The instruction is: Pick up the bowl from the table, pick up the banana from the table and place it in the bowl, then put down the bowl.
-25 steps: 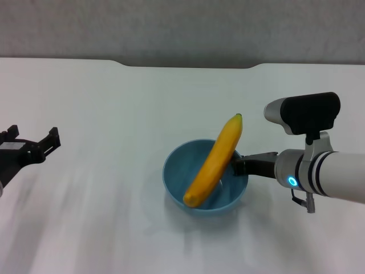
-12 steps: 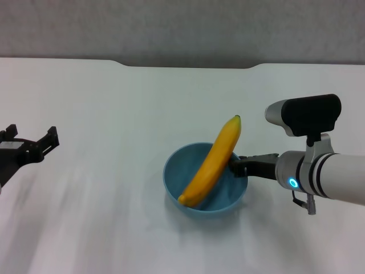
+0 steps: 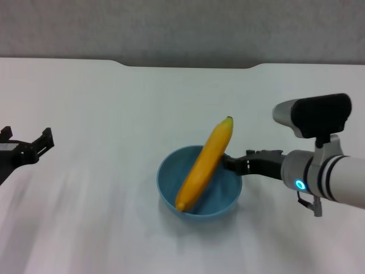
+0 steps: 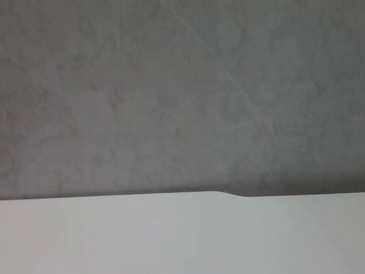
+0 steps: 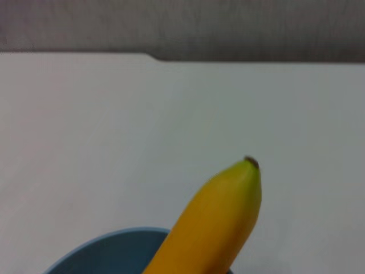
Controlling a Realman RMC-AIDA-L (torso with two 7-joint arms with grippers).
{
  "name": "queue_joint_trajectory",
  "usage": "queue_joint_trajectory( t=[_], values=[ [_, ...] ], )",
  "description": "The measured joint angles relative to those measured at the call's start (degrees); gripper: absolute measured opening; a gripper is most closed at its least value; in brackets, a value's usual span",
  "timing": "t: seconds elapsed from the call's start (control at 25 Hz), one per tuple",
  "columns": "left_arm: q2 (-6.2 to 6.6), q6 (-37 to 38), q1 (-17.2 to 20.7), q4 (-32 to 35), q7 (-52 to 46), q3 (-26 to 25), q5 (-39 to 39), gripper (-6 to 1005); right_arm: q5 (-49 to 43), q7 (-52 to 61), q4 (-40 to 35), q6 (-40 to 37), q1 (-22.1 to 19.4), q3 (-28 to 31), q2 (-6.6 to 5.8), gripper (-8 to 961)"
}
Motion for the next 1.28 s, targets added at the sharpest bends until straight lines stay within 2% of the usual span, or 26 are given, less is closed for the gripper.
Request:
queue_joint_trajectory(
  t=[0.04, 0.16, 0.44, 0.6, 0.68, 0.76, 1.04, 1.28],
  values=[
    [0.03, -0.21, 0.02, 0.03, 0.02, -0.12, -0.21, 894, -0.53, -0.02, -1.17, 0.05, -0.81, 0.2, -0.01, 456],
    [0.14, -1.04, 0.05, 0.18, 0.35, -0.5, -1.6, 894, -1.35, -0.07, -3.15, 0.52, -2.13, 0.77, -0.06, 697],
    [0.19, -6.33, 0.07, 2.21, 0.0, -3.34, -2.39, 894, -7.96, -0.12, -6.99, 0.88, -5.55, 1.92, 0.03, 724],
    [0.19, -9.87, -0.1, 4.11, 1.08, -5.03, -4.31, 894, -10.02, -0.13, -9.83, -2.95, -9.13, 2.46, 0.07, 724],
    [0.16, -12.12, -0.25, 5.42, 2.41, -6.01, -5.14, 894, -11.04, -0.26, -11.35, -7.34, -11.98, 2.74, -0.06, 724],
    [0.12, -14.72, -0.37, 7.16, 5.03, -6.93, -7.0, 894, -11.97, -0.33, -11.83, -8.7, -13.01, 2.85, -0.1, 724],
    [0.04, -28.65, -0.56, 15.98, 22.33, -8.83, -23.2, 894, -18.7, -0.4, -12.15, -19.91, -18.29, 2.73, 0.04, 725],
    [0.09, -43.36, -3.57, 29.26, 34.84, -8.95, -36.03, 893, -18.82, -0.56, -6.28, -32.4, -19.98, 1.93, 0.03, 725]
  ],
)
